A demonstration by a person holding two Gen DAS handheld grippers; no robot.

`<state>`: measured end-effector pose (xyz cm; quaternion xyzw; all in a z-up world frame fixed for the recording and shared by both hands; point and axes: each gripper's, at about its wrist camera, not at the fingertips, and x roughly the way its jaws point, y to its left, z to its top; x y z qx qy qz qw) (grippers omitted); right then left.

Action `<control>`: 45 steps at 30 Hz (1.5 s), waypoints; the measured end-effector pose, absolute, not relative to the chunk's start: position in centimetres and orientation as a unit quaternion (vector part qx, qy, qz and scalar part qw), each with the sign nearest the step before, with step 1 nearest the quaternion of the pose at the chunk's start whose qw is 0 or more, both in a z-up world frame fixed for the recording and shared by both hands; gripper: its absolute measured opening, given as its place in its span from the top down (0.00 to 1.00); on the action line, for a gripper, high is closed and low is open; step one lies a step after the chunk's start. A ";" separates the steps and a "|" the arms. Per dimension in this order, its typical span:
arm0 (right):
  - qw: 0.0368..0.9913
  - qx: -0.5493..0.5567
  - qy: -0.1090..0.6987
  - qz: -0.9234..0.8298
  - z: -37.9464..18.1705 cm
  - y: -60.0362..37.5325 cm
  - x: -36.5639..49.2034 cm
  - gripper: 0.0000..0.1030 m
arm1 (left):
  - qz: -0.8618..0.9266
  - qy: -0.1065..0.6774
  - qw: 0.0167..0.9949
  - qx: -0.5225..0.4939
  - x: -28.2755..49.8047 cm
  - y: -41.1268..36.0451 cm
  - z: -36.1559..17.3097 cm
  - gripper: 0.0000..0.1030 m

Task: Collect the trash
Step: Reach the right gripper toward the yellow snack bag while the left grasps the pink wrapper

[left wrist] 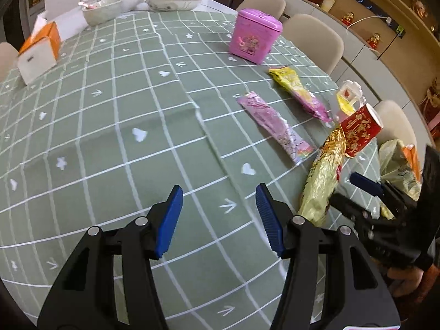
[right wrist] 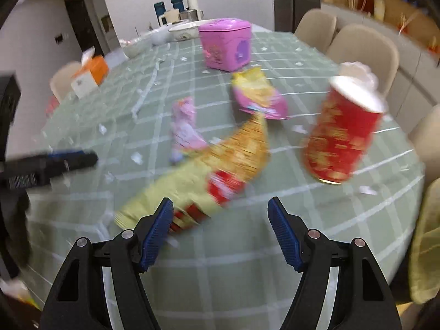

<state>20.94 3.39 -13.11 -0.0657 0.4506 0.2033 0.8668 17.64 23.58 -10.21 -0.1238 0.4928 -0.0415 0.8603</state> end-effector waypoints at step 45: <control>0.858 -0.011 0.464 0.221 -14.5 7.4 26.7 0.39 | -0.061 0.518 0.840 -0.150 16.3 24.7 -11.5 0.69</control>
